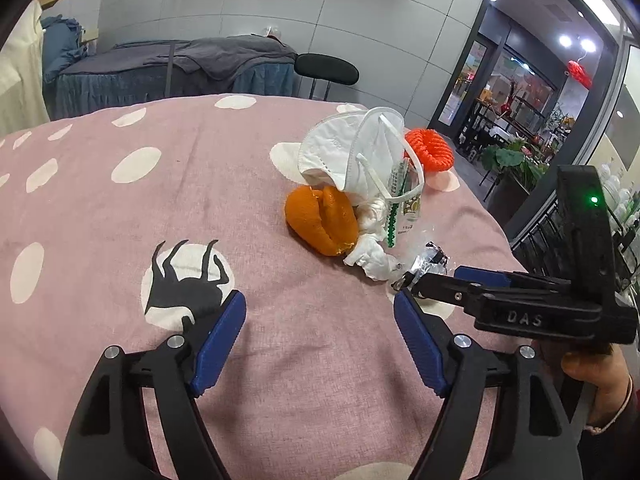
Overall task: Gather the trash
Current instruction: 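Grasp the clear plastic bag with black contents using the right gripper, then grasp the white face mask edge with the left gripper, then carry the plastic bag and face mask together toward the brown bin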
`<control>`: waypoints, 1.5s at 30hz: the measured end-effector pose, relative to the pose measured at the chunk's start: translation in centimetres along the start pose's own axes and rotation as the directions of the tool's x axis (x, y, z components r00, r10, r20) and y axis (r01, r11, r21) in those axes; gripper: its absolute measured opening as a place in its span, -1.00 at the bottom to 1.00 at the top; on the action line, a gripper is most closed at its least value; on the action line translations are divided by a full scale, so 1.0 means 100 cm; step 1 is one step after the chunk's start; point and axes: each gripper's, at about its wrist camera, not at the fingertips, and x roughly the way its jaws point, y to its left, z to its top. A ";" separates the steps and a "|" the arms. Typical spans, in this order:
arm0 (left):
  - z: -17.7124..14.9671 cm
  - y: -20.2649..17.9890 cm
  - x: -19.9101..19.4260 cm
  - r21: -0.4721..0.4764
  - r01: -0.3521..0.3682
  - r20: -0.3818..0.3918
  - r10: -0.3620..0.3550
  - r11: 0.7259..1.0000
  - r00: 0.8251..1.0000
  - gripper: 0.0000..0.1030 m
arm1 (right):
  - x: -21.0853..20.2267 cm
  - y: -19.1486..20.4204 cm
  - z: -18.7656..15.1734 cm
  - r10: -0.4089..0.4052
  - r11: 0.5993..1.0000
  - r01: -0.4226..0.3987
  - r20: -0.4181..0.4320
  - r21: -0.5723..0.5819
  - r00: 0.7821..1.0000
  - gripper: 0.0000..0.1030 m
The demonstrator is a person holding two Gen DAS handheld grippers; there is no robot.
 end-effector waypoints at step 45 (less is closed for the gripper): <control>0.115 -0.052 0.084 0.109 0.094 -0.032 -0.091 0.990 0.995 -0.88 | -0.107 -0.052 -0.097 -0.038 0.991 0.008 0.225 0.132 0.974 -0.19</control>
